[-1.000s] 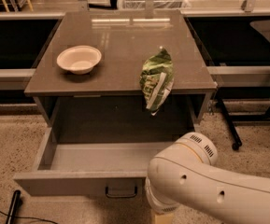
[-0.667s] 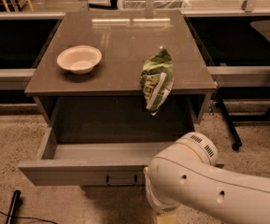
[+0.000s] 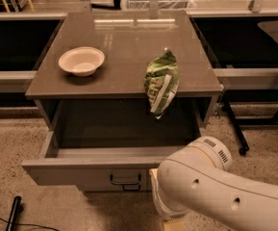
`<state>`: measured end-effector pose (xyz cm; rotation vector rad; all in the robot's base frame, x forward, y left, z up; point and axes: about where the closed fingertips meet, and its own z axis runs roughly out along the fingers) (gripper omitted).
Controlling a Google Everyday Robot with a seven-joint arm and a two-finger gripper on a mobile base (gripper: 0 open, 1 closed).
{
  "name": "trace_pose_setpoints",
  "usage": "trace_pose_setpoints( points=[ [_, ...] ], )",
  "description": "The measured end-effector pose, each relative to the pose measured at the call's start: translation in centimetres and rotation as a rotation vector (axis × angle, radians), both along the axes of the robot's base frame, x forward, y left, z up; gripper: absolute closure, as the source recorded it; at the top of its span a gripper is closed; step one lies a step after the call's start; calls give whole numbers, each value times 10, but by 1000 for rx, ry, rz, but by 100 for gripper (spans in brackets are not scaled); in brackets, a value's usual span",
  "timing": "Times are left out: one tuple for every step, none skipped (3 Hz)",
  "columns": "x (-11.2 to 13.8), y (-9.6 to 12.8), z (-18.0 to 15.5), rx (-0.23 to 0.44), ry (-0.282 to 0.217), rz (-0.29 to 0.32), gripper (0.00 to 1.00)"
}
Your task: Close top drawer
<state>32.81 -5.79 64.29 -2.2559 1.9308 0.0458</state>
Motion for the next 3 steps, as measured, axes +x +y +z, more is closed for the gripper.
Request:
trace_pose_setpoints(
  points=[
    [2,-3,4,40,29,16,13],
    [11,-3,2,77,17,39,35],
    [29,0,-2,100,1,45,59]
  ],
)
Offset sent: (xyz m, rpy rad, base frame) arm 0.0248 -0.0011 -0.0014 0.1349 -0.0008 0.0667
